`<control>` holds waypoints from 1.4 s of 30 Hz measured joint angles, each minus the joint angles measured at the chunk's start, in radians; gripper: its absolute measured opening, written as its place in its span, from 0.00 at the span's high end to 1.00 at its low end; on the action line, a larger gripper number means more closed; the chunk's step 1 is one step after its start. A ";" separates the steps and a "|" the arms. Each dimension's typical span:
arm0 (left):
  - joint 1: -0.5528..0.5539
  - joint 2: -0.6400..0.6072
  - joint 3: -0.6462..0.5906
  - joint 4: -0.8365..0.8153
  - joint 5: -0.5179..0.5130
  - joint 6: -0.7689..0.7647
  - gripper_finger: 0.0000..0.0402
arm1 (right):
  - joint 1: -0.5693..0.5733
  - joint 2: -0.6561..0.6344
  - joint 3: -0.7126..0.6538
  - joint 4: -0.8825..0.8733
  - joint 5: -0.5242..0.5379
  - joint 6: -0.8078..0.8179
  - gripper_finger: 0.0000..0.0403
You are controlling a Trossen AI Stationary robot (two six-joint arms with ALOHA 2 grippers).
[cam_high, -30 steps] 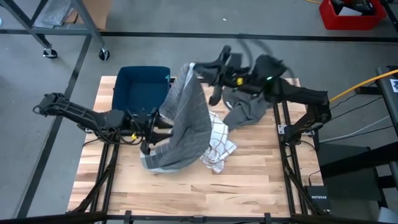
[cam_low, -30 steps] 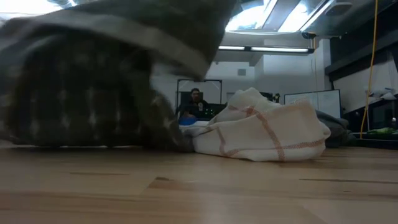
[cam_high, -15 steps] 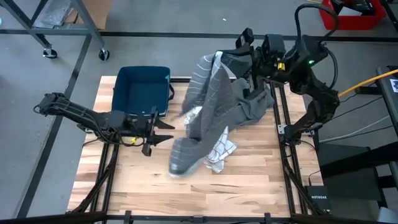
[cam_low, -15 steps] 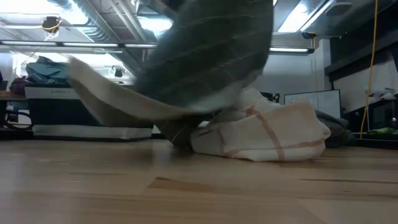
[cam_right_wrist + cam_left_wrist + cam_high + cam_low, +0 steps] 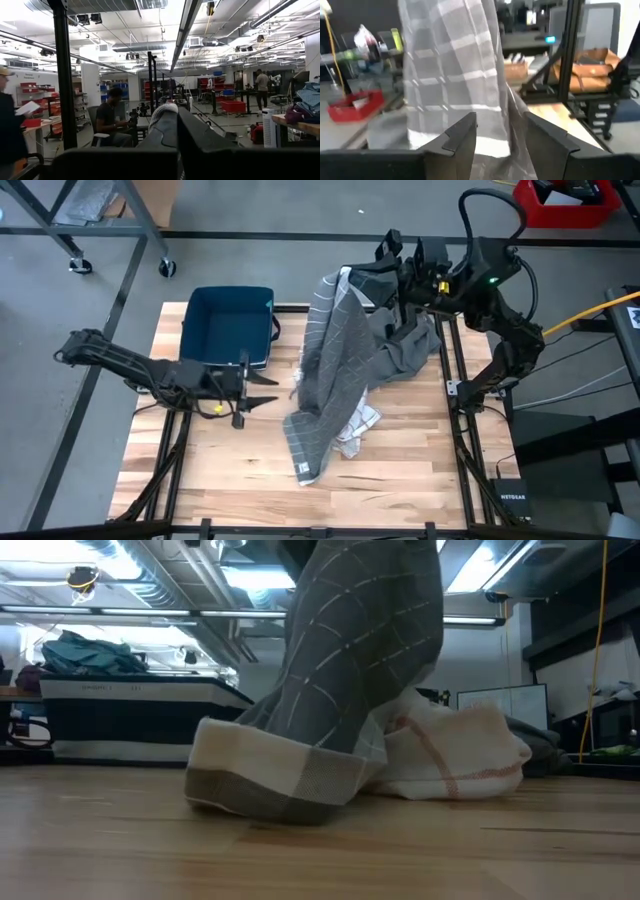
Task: Fold towel
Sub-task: Fold the gray patterned towel
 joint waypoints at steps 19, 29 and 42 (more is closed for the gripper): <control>0.047 0.135 0.000 0.055 -0.100 -0.005 0.67 | 0.000 0.020 0.000 -0.002 0.000 0.001 0.99; 0.046 0.060 0.000 0.107 -0.108 0.070 0.98 | 0.000 -0.005 -0.001 -0.009 0.000 -0.012 0.99; 0.048 -0.154 0.001 0.504 -0.251 0.368 1.00 | 0.000 -0.043 0.000 0.050 0.038 -0.110 0.99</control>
